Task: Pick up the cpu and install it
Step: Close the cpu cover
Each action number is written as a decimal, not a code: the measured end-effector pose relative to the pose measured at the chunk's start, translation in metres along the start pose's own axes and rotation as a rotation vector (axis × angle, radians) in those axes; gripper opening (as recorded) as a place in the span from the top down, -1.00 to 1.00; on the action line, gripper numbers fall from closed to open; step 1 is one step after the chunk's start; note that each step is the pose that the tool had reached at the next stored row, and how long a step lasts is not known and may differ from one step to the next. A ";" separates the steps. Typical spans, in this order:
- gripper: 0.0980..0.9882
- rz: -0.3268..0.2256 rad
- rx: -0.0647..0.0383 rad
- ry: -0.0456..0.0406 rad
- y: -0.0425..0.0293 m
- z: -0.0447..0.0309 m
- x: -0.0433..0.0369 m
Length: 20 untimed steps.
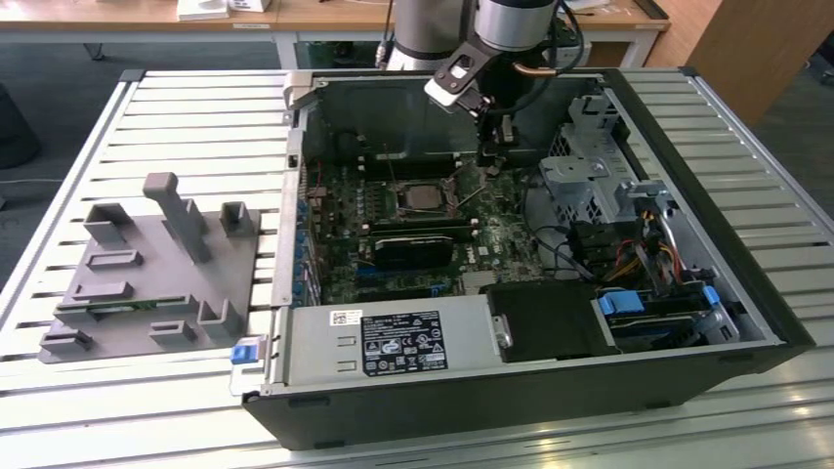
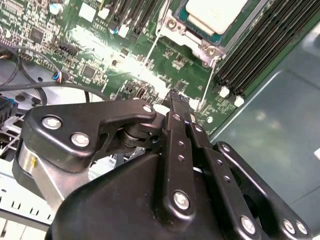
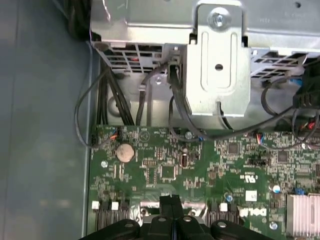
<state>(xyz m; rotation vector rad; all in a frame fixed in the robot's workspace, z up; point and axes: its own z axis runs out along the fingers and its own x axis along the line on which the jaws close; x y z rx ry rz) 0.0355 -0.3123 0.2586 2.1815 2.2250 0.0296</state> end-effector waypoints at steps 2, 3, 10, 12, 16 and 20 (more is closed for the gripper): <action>0.98 0.000 0.000 0.0000 0.0025 0.0004 0.0002; 0.98 0.001 0.000 -0.0001 0.0037 0.0005 0.0002; 0.98 0.024 0.000 -0.0013 0.0131 0.0012 0.0024; 0.98 0.026 0.000 -0.0013 0.0150 0.0020 0.0026; 0.98 0.029 0.000 -0.0015 0.0171 0.0059 0.0025; 0.98 0.031 0.000 -0.0015 0.0183 0.0123 0.0025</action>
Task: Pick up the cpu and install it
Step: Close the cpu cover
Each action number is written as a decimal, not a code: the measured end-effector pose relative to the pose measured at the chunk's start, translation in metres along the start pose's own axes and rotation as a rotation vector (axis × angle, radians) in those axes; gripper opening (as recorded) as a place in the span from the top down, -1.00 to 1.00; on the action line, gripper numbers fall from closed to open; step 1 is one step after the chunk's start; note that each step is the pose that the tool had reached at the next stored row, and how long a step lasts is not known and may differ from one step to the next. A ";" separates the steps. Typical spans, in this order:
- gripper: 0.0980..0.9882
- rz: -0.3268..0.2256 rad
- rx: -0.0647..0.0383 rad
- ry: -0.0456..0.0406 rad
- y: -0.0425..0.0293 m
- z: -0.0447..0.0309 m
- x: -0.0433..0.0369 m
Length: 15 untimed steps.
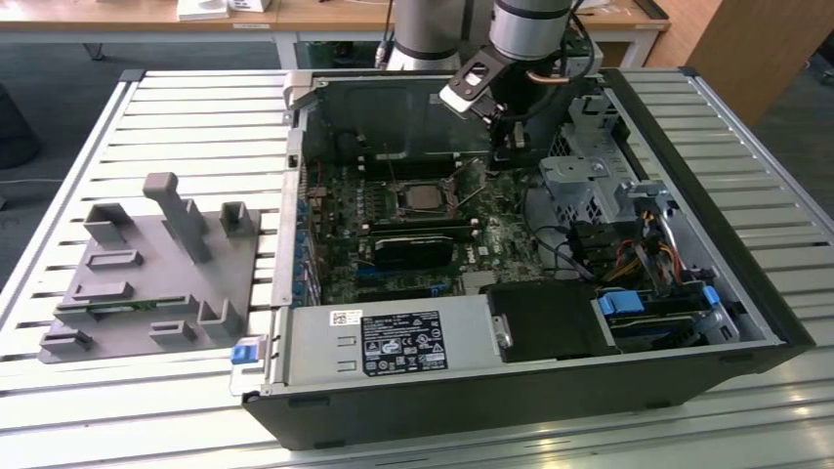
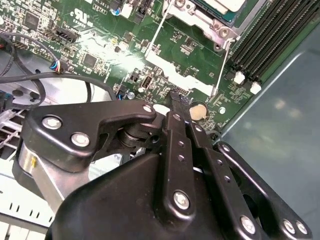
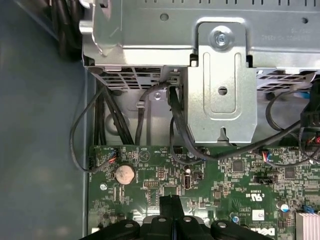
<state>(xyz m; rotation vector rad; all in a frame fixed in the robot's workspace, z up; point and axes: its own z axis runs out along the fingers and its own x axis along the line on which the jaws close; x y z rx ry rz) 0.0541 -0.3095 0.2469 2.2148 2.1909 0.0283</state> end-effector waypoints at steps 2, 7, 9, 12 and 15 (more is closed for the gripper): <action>0.98 0.000 0.001 0.0001 -0.0001 0.0023 0.0000; 0.98 0.000 0.004 -0.0002 -0.0036 0.0034 -0.0001; 0.98 0.000 0.004 -0.0002 -0.0037 0.0034 -0.0001; 0.98 0.000 0.004 0.0000 -0.0054 0.0035 -0.0001; 0.98 0.001 0.004 0.0007 -0.0071 0.0037 0.0000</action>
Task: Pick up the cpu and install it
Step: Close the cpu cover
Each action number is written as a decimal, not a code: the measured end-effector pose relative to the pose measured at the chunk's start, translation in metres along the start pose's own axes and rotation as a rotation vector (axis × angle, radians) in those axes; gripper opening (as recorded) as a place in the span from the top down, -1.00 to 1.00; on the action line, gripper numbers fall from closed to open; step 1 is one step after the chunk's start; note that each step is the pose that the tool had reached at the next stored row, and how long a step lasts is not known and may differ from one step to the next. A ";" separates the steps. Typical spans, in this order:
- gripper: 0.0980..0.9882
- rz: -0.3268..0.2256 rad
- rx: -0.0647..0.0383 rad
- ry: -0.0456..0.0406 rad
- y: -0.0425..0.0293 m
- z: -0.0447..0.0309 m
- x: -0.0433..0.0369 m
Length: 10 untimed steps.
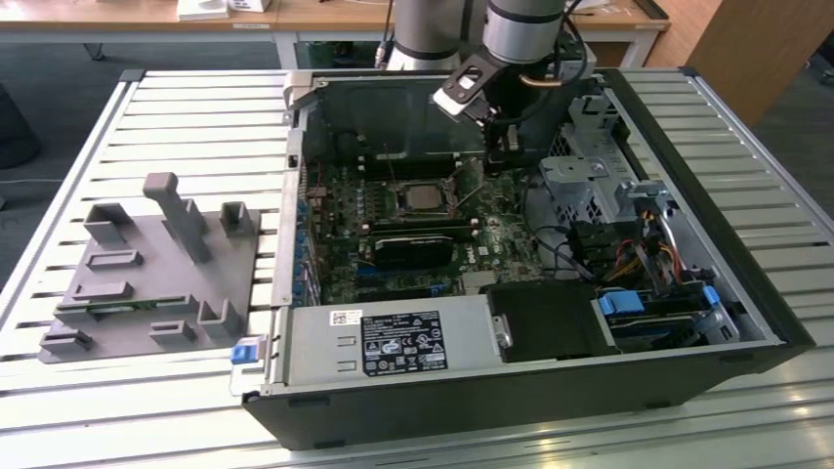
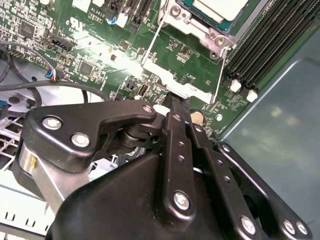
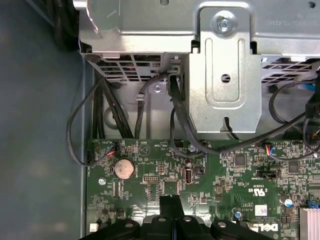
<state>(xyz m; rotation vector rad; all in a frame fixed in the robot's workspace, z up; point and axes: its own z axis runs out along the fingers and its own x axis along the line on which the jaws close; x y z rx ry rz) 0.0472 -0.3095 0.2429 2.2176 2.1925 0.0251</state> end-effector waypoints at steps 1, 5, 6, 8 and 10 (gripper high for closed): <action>0.98 0.000 0.000 0.0001 -0.0006 0.0001 0.0000; 0.98 0.000 0.000 0.0000 -0.0021 0.0004 0.0000; 0.98 0.000 0.000 0.0001 -0.0024 0.0004 0.0000; 0.98 0.000 0.000 0.0000 -0.0029 0.0006 0.0000; 0.98 0.000 0.000 0.0002 -0.0036 0.0007 0.0000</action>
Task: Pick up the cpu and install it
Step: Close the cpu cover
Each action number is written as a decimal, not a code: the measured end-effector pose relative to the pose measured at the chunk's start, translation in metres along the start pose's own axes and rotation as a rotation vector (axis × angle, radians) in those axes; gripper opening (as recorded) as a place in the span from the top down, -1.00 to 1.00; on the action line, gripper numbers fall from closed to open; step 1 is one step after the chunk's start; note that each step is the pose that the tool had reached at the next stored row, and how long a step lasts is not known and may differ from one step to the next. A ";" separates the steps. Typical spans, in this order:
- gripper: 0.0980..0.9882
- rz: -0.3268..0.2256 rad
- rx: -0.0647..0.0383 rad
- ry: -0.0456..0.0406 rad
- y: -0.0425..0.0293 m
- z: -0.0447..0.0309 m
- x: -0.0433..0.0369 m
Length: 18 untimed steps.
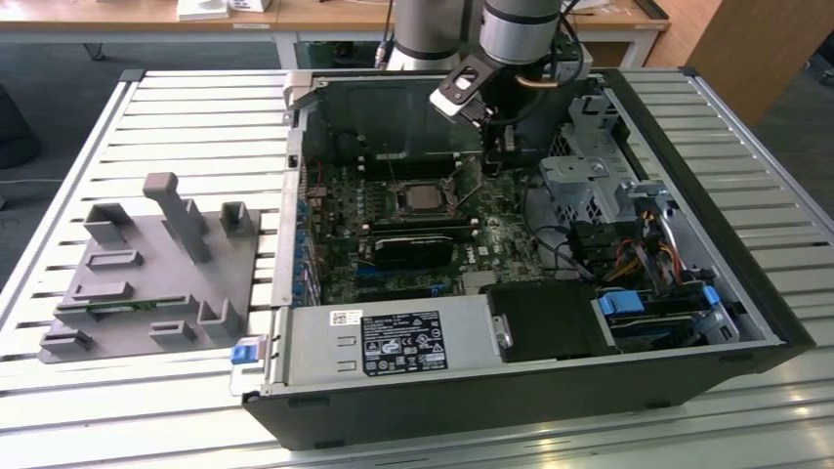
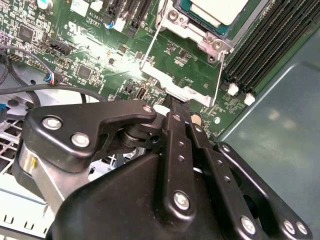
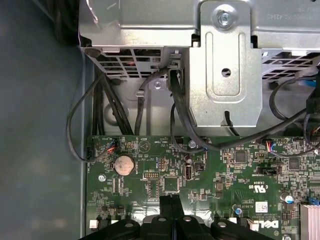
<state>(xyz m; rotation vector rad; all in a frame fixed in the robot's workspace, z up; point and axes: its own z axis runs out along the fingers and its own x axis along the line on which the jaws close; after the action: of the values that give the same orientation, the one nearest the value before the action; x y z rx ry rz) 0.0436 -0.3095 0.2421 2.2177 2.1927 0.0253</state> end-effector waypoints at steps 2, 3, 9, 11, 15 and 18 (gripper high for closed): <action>0.98 0.000 0.000 0.0000 -0.0006 0.0001 0.0000; 0.98 0.000 0.000 0.0000 -0.0009 0.0001 0.0000; 0.98 0.000 0.000 -0.0001 -0.0030 0.0003 0.0000; 0.98 0.000 0.000 -0.0001 -0.0040 0.0003 -0.0001; 0.98 0.000 0.000 -0.0001 -0.0049 0.0003 -0.0001; 0.98 0.000 0.000 0.0000 -0.0057 0.0003 -0.0001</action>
<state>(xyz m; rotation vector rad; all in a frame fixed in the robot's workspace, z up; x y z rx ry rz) 0.0379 -0.3095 0.2417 2.2176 2.1927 0.0253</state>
